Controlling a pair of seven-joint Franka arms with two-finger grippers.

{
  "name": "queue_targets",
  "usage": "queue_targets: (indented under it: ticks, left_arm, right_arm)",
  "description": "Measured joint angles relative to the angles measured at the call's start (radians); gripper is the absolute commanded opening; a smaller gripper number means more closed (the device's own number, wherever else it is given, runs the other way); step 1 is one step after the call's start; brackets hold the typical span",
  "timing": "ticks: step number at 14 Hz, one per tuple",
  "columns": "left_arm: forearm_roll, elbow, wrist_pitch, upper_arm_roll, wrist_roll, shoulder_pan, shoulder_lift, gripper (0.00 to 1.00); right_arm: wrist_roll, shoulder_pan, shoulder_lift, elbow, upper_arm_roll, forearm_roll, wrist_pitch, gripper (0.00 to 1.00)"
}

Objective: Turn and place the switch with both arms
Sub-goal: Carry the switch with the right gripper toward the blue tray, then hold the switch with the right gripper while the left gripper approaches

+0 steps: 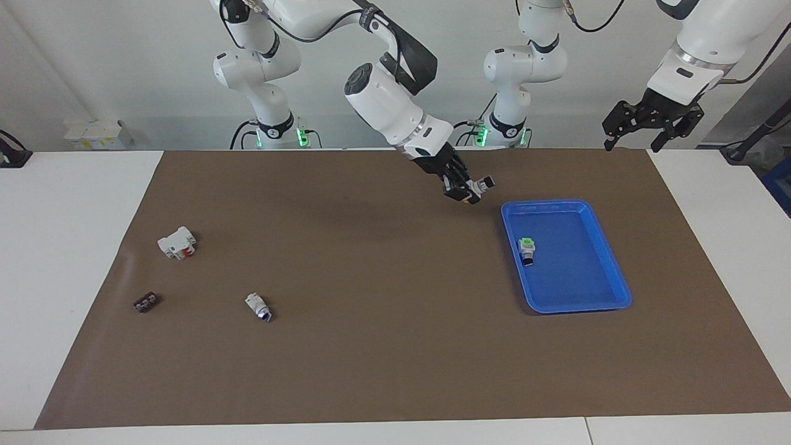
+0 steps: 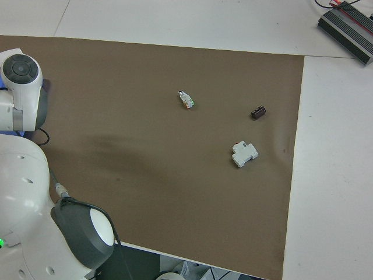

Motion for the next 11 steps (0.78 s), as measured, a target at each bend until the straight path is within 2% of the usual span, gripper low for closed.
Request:
queue_targets:
  ticks: [3,7,11]
  left_arm:
    - [0.000,-0.020,0.027,-0.006,0.000,-0.001,-0.005,1.00]
    - [-0.012,-0.106,0.114,-0.019,-0.049,-0.006,-0.037,1.00]
    - [-0.196,-0.116,0.127,-0.019,-0.076,-0.009,-0.048,0.99]
  right_arm:
    - [0.038,0.029,0.000,0.006,0.000,0.000,0.025,0.00]
    - [0.039,0.031,0.000,0.012,-0.001,0.000,0.025,0.00]
    - [0.039,0.031,0.000,0.012,-0.001,0.000,0.025,0.00]
